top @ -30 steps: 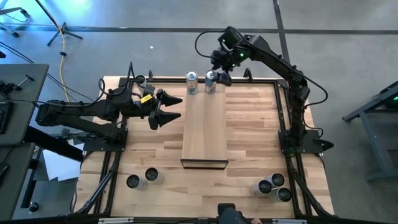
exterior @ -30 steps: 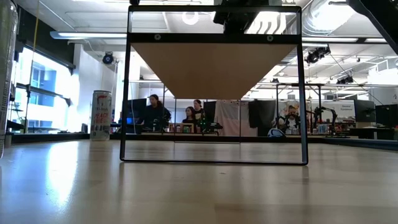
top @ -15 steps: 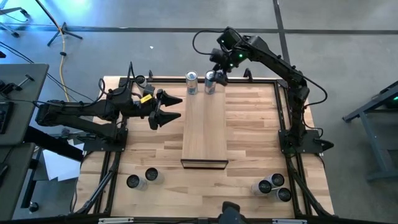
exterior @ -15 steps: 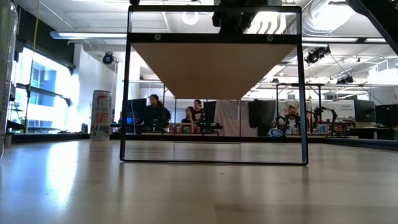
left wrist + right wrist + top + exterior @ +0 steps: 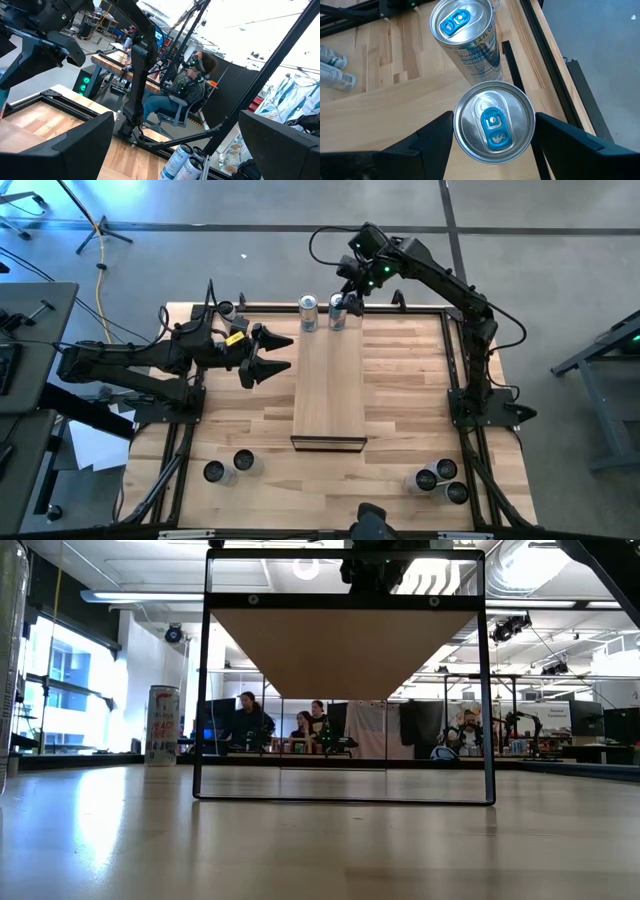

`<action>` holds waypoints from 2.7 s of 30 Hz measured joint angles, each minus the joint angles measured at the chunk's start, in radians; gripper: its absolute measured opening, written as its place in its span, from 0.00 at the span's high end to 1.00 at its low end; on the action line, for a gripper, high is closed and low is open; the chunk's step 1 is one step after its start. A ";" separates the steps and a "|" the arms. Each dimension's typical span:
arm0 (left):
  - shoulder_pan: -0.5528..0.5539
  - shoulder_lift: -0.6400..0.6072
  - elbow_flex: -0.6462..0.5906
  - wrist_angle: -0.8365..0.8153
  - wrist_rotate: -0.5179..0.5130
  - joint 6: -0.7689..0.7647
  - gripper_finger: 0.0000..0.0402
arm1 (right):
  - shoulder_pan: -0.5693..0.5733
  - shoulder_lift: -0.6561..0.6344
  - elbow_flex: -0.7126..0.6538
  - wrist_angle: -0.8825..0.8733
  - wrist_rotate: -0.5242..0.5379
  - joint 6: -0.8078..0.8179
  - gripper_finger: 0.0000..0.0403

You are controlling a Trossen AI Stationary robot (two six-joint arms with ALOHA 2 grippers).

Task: Place canned beverage on shelf
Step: Put the blue soda can on the shelf aligned with the other blue soda can

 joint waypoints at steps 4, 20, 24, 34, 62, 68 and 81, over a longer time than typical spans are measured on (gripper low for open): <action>0.000 0.000 0.000 0.000 0.000 0.000 0.00 | 0.000 0.000 0.000 0.000 0.000 0.000 0.35; 0.000 0.000 0.000 0.000 0.000 -0.002 0.00 | 0.008 0.000 0.000 -0.003 -0.002 -0.282 0.35; 0.000 0.000 0.000 0.000 0.000 -0.002 0.00 | 0.018 0.000 0.000 -0.007 -0.001 -0.331 0.34; 0.000 0.000 0.000 0.000 0.000 -0.002 0.00 | 0.030 0.015 0.000 -0.011 0.034 -0.332 0.35; 0.000 0.000 0.000 0.000 0.000 0.000 0.00 | 0.043 0.026 0.000 0.004 0.064 -0.167 0.44; 0.000 0.000 0.000 0.000 0.000 0.000 0.00 | 0.072 0.025 0.001 0.007 0.133 -0.060 0.44; 0.000 0.000 0.000 0.000 0.000 0.000 0.00 | 0.137 0.024 0.001 0.041 0.344 0.180 0.44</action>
